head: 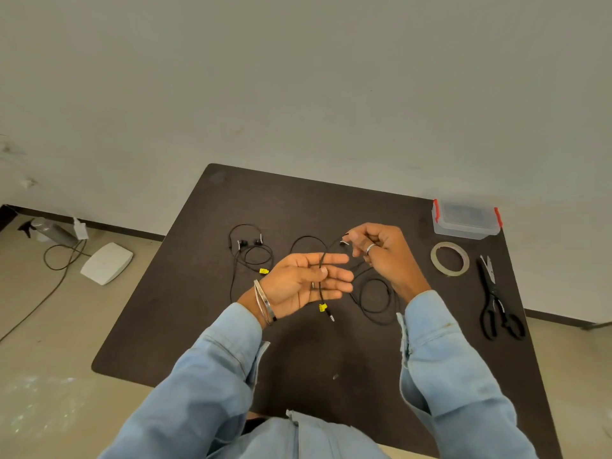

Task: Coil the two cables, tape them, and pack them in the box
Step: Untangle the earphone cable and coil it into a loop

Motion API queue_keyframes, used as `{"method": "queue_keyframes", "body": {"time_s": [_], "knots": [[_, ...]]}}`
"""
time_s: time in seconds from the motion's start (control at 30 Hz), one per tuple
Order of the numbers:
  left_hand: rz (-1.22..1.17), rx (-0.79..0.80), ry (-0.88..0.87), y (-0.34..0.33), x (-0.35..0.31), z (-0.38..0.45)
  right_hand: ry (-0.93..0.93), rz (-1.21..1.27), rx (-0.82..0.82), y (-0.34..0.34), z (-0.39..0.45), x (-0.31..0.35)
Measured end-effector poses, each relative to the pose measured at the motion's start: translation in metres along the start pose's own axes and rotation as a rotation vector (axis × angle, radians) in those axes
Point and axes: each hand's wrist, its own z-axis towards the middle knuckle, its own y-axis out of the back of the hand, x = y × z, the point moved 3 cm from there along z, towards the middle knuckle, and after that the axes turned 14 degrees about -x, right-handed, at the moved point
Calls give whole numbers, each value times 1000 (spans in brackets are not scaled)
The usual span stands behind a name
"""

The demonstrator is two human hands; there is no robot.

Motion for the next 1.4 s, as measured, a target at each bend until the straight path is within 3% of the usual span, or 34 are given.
{"method": "queue_keyframes", "body": {"time_s": [0.1, 0.33, 0.5, 0.63, 0.73, 1.07, 1.3, 1.4], "knots": [[2, -17, -5, -3, 0, -2, -30, -6, -34, 1, 1, -6], [-107, -134, -99, -7, -5, -1, -67, -49, 81, -16, -20, -16], [-221, -248, -192, 4, -10, 2, 32, -241, 326, -33, -48, -10], [-131, -374, -242, 16, -9, 5, 118, -384, 503, -36, -62, 9], [-4, -390, -238, 19, -6, 4, 200, -513, 401, -24, -58, 22], [17, -164, -150, 5, 3, -2, 216, -348, 213, 7, -37, 50], [68, 264, -76, -12, 6, -14, 214, -180, 134, 9, -16, 50], [-3, 306, -41, -15, 6, -16, 195, -155, 133, 8, -11, 35]]}}
